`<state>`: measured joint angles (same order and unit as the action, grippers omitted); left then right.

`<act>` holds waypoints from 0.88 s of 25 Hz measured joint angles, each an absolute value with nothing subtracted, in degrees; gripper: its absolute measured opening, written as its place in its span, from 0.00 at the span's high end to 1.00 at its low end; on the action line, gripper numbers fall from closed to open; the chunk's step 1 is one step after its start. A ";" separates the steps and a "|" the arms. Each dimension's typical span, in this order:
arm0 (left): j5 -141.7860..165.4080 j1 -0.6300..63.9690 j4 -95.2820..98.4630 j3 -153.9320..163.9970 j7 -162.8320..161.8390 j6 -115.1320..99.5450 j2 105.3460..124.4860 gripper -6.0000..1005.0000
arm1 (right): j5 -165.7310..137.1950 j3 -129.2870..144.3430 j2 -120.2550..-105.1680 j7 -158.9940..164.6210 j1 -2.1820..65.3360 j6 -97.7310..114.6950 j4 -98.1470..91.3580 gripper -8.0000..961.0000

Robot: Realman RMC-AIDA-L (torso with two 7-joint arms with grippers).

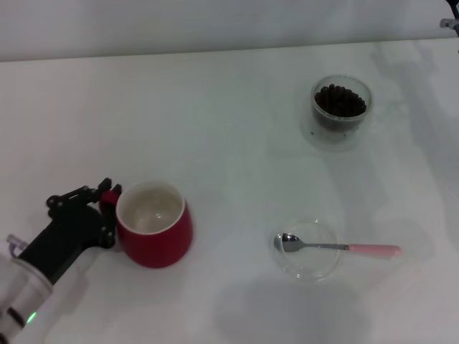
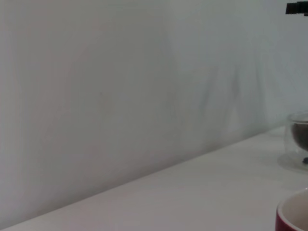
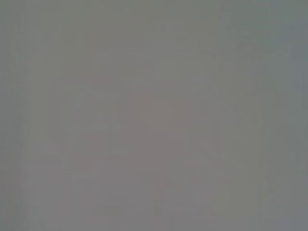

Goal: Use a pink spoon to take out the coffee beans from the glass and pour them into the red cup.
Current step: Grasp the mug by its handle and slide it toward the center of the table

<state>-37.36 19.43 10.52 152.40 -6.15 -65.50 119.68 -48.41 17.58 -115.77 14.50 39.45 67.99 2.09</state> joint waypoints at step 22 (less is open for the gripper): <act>-34.85 20.75 14.25 152.49 -6.16 -60.56 119.79 0.85 | -48.24 17.58 -115.80 14.50 39.16 67.48 0.76 0.11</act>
<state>-34.85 20.75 14.25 152.49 -6.16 -60.56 119.79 -48.24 17.58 -115.80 14.50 39.16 67.48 0.76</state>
